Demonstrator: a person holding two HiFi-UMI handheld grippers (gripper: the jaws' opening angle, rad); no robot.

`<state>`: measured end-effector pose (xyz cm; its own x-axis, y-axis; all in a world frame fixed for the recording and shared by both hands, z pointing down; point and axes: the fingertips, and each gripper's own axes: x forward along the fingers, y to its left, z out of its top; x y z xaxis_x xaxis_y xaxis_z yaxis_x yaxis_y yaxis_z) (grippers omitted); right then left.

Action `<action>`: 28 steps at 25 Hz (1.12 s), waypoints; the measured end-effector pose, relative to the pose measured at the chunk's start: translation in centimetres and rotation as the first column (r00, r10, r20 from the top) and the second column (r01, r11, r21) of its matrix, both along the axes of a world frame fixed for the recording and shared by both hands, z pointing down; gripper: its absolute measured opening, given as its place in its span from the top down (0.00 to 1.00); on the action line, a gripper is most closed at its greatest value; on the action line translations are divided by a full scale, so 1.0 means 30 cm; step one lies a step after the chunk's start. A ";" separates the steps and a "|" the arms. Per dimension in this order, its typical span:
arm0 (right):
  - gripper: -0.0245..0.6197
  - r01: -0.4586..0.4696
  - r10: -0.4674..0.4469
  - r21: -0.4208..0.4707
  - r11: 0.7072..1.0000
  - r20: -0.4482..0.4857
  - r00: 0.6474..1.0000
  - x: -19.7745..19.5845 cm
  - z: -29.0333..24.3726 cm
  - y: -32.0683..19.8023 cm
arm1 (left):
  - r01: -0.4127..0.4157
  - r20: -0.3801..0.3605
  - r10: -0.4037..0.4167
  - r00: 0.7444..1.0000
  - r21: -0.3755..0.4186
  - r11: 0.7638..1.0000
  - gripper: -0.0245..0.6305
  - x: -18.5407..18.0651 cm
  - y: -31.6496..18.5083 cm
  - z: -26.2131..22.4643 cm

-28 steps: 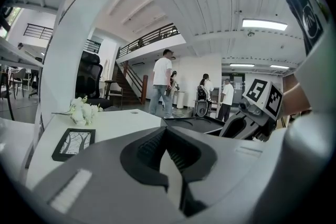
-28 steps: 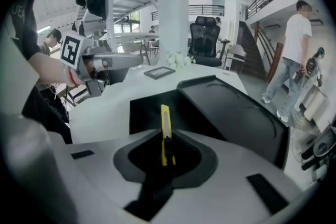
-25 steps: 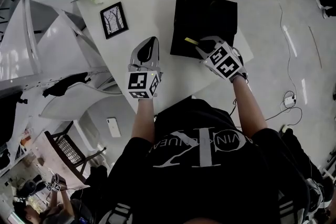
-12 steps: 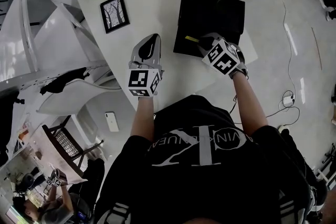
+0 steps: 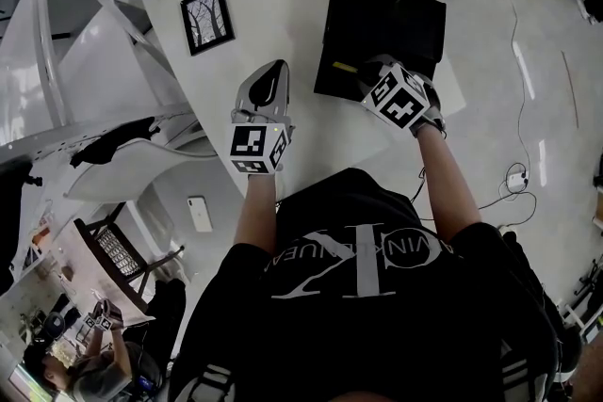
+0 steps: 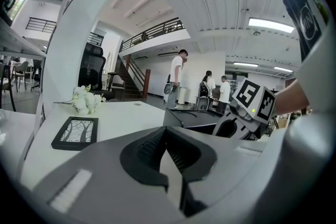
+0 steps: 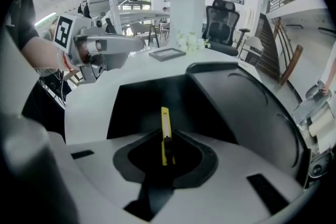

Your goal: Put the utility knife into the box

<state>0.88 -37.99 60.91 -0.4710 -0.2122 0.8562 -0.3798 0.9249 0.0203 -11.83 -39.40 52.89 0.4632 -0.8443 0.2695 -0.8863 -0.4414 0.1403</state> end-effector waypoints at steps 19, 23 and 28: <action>0.85 -0.088 0.088 -0.008 0.996 0.070 0.994 0.003 -0.032 0.022 | 0.003 -0.006 -0.003 1.000 0.017 1.000 0.95 0.002 0.037 -0.025; 0.85 -0.092 0.090 0.013 0.996 0.070 0.993 0.013 -0.049 0.033 | -0.001 -0.008 0.001 1.000 0.023 1.000 0.95 0.011 0.055 -0.034; 0.91 -0.154 0.148 0.036 0.988 0.129 0.981 0.027 -0.103 0.035 | -0.003 -0.009 0.003 1.000 0.033 0.999 0.95 0.020 0.078 -0.055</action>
<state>1.68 -36.94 57.81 -0.5335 -0.3259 0.7805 -0.5169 0.8560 0.0042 -11.22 -37.06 51.24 0.4680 -0.8512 0.2375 -0.8837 -0.4485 0.1337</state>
